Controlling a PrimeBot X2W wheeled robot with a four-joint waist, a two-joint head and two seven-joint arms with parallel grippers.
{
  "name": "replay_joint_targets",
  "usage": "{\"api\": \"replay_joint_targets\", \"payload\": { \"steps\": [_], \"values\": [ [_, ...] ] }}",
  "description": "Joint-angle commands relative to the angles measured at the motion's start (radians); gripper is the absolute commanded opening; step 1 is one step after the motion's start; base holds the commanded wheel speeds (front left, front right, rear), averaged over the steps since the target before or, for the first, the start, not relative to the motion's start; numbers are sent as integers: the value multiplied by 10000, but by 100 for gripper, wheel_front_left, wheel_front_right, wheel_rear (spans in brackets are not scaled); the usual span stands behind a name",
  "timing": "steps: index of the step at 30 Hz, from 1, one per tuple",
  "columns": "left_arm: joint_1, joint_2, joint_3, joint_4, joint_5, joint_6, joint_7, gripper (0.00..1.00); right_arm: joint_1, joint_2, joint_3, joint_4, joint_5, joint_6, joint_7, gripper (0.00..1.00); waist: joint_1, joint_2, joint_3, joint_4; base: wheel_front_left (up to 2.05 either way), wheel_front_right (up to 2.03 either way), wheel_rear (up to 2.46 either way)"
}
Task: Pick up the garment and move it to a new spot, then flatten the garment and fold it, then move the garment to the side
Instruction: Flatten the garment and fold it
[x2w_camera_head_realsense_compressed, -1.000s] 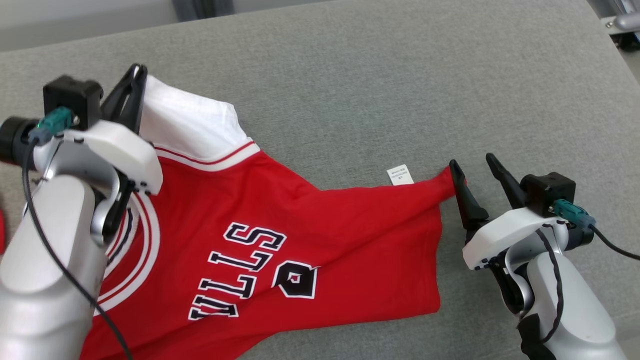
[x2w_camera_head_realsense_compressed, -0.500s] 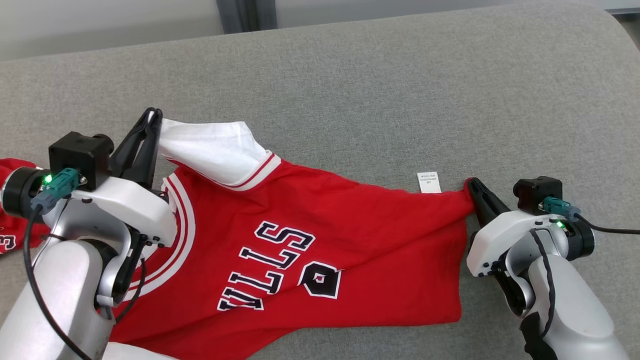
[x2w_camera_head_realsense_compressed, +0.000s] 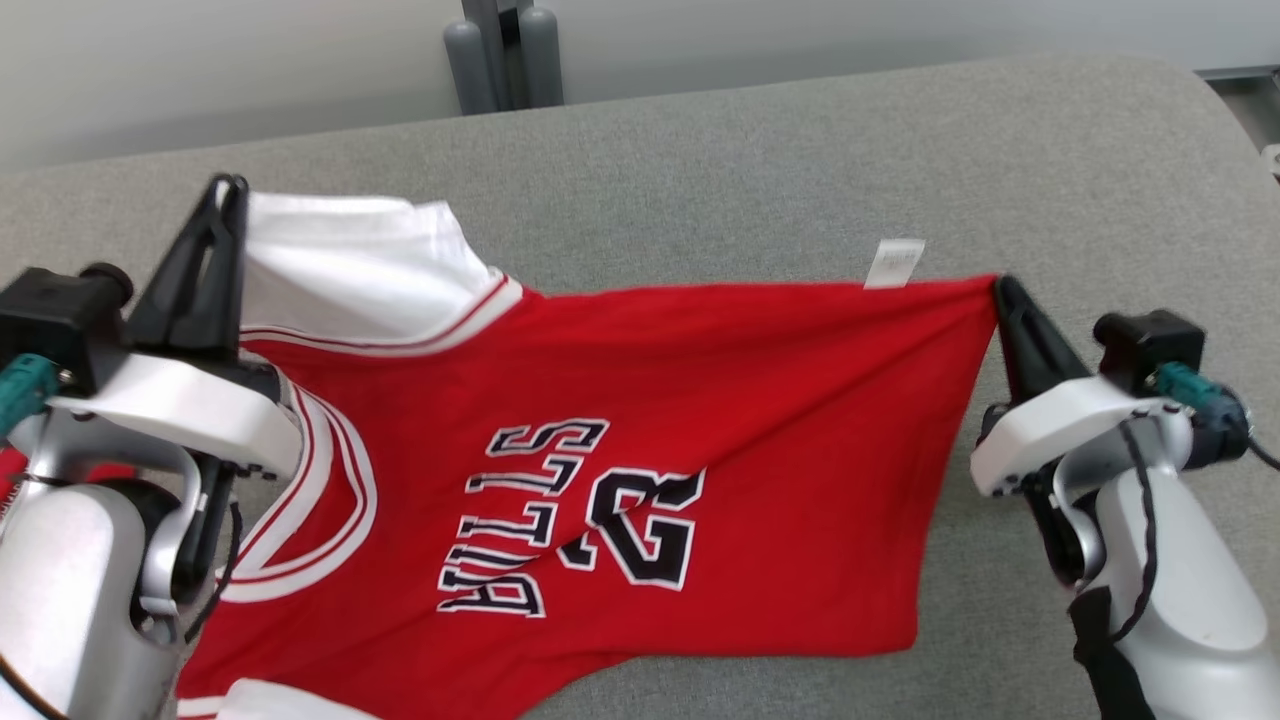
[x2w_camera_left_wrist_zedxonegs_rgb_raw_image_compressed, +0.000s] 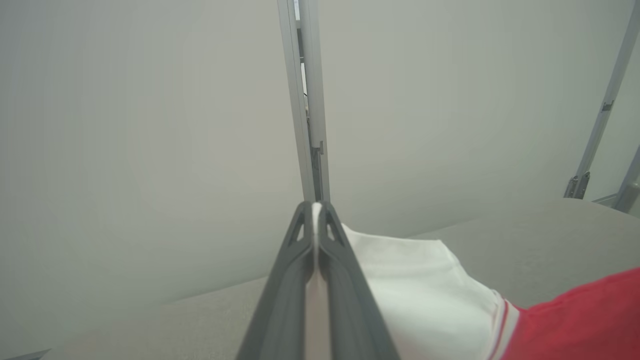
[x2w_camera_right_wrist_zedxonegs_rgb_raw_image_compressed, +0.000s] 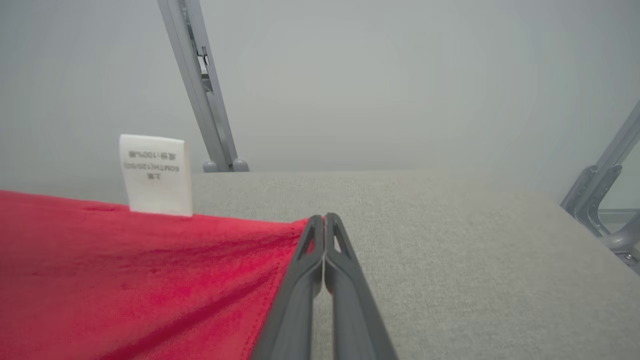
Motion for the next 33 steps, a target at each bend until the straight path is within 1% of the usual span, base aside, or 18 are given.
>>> {"api": "replay_joint_targets", "payload": {
  "steps": [1,4,7,9,12,16,19,22,23,24,25,26,33],
  "values": [
    [-242,57,140,-92,-94,-12,-189,0,-188,-81,-143,-245,-84,-3,-255,0,0,0,-150,-9,0,0,0],
    [-535,93,350,-176,-148,-86,-590,0,-339,-80,-347,-795,-278,-3,-614,0,0,0,-380,-11,0,0,0],
    [-770,70,478,-239,-249,-152,-853,0,-360,-72,-528,-1191,-416,-3,-703,0,0,0,-576,-14,0,0,0],
    [-639,6,432,-245,-472,-213,-695,0,-170,-69,-515,-1358,-406,-3,-407,0,0,0,-639,-2,0,0,0],
    [-183,-1,309,-316,-673,-263,-435,0,486,-55,-237,-1618,-187,-3,288,0,0,0,-562,90,0,0,0],
    [668,-117,409,-399,-884,-43,-528,0,1684,-83,240,-2195,146,-3,924,0,0,0,-233,185,0,0,0],
    [1289,-268,505,-404,-1019,88,-795,0,2506,-75,466,-2435,474,-3,1114,0,0,0,-31,210,0,0,0],
    [1778,-383,585,-383,-1131,214,-1021,0,2879,-74,602,-2581,571,-3,1108,0,0,0,93,202,0,0,0],
    [1890,-428,612,-340,-1146,245,-1112,0,2957,-72,652,-2595,597,-3,1101,10,0,0,119,190,0,0,0],
    [1988,-462,616,-319,-1166,256,-1171,0,3001,-74,677,-2608,649,-3,1103,39,0,0,138,180,0,0,0],
    [2064,-500,611,-296,-1175,272,-1211,0,3006,-77,691,-2613,688,-3,1095,85,0,0,149,170,0,0,0],
    [2138,-525,598,-251,-1194,289,-1253,0,2989,-75,718,-2611,697,-3,1095,100,0,0,152,159,0,0,0],
    [2249,-573,463,-36,-1192,266,-1329,0,2833,-74,796,-2315,867,-3,1199,100,0,0,41,165,0,0,0]
  ]
}}
